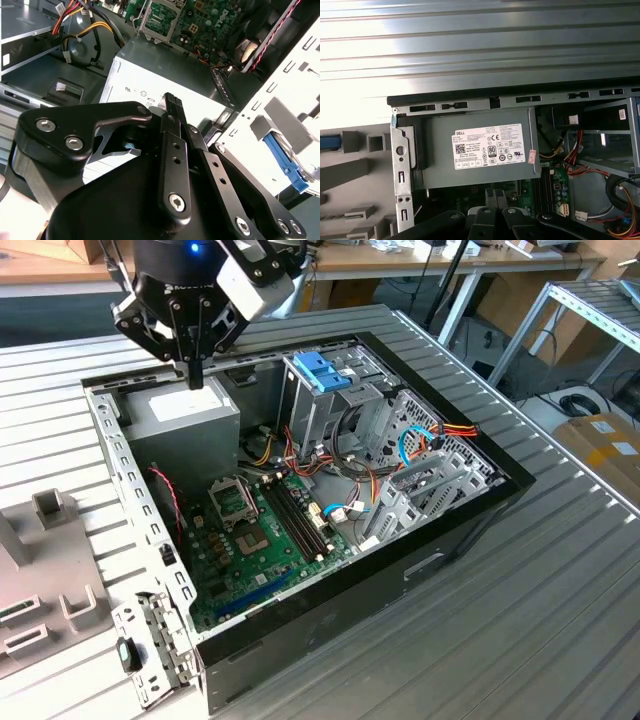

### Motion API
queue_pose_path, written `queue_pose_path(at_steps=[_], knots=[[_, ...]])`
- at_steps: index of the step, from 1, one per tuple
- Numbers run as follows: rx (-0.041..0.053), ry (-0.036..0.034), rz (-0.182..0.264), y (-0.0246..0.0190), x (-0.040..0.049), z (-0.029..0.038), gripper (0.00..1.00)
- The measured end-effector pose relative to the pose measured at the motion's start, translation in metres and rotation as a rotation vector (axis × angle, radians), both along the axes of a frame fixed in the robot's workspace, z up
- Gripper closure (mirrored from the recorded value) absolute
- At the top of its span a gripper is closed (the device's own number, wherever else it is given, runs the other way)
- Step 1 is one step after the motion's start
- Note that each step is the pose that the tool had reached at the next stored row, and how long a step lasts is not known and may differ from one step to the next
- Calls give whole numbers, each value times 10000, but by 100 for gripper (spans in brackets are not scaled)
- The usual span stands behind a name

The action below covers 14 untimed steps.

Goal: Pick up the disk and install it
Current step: 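Reach for the disk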

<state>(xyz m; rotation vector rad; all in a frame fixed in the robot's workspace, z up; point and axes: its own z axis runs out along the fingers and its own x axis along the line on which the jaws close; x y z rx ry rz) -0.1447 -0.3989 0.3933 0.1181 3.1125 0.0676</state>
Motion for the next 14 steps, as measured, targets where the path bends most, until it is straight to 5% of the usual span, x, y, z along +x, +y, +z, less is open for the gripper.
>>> queue_pose_path(at_steps=[14], knots=[[0, 0, -1, 0, -47, 0, 89]])
